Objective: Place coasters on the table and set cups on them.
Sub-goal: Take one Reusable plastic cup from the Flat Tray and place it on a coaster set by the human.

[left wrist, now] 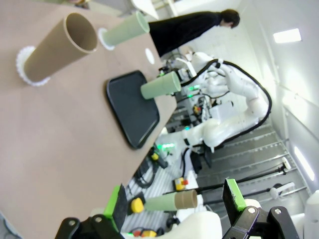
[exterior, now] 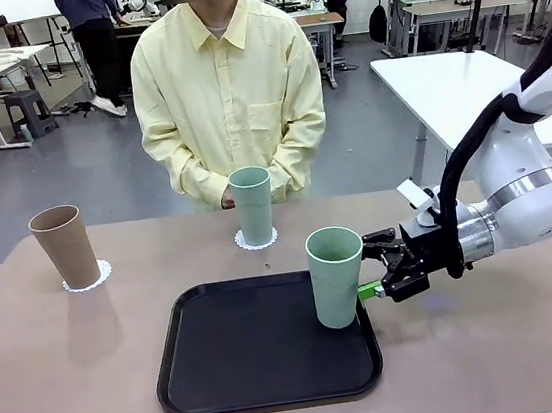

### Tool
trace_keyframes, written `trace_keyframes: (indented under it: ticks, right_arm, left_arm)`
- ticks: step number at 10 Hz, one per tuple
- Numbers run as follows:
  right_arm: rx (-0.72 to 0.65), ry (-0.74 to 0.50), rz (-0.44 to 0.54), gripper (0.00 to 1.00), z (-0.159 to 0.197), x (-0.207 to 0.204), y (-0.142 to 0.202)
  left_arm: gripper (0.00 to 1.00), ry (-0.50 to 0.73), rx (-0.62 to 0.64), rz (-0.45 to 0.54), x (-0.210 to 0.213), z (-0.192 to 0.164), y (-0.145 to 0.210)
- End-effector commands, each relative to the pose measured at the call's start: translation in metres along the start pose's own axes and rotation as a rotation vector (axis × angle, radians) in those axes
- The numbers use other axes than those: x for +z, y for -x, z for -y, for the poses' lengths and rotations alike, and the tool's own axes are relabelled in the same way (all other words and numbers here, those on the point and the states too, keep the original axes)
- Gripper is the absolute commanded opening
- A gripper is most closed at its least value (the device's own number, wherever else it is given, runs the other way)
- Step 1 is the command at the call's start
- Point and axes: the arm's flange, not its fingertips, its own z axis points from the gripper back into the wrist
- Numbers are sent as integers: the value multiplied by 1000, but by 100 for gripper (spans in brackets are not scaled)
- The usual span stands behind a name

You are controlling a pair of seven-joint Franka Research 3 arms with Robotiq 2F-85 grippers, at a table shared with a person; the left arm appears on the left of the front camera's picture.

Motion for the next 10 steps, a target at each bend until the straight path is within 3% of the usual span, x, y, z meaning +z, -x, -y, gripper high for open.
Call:
trace_keyframes:
  ticks: [1, 10]
  right_arm:
    - [25, 4, 15, 100, 4, -11, 3]
    - [27, -34, -22, 100, 7, -40, 11]
  left_arm:
    - [100, -6, 6, 3, 1, 1, 1]
    - [100, -6, 6, 3, 1, 1, 1]
